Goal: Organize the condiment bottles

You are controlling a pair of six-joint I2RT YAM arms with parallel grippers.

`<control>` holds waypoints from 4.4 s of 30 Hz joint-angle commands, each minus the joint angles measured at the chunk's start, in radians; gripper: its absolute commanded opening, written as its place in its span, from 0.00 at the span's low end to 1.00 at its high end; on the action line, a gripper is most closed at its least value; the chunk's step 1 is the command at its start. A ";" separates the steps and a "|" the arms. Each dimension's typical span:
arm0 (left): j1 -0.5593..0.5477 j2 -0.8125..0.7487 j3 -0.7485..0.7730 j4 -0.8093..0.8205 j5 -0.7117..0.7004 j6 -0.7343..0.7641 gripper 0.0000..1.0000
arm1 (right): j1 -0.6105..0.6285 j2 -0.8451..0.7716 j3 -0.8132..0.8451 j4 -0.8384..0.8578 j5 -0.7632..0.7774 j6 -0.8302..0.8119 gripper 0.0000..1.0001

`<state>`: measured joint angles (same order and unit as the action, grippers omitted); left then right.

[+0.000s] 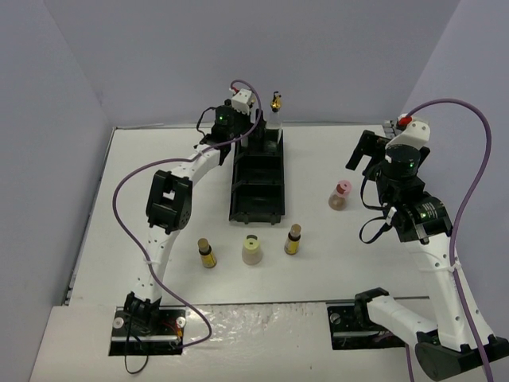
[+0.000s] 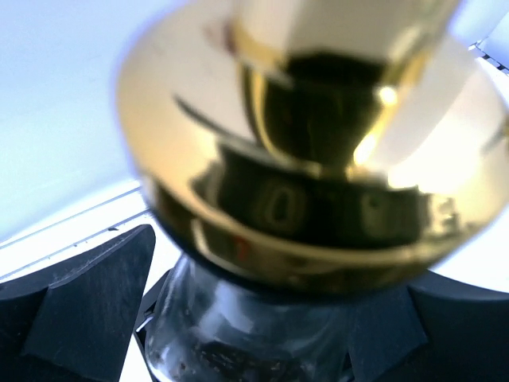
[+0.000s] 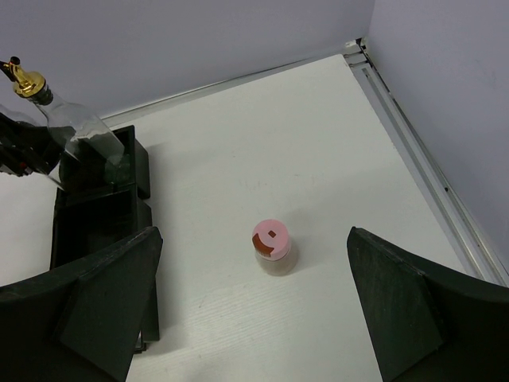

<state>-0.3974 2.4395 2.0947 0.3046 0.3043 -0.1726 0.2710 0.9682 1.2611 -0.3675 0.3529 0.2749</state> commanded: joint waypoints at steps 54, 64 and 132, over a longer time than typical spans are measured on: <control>-0.175 -0.837 -0.624 -0.085 -0.278 0.099 0.86 | 0.008 -0.107 -0.058 -0.044 -0.094 0.084 1.00; -0.358 -1.149 -0.811 -0.367 -0.593 0.030 0.86 | 0.010 -0.117 -0.143 -0.063 -0.213 0.128 1.00; -0.429 -1.475 -0.892 -0.682 -0.712 -0.008 0.86 | 0.831 0.114 -0.531 0.111 0.472 0.595 0.91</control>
<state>-0.8237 0.9843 1.1950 -0.4159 -0.4007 -0.1869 1.0894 1.0742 0.7568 -0.3181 0.7463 0.8282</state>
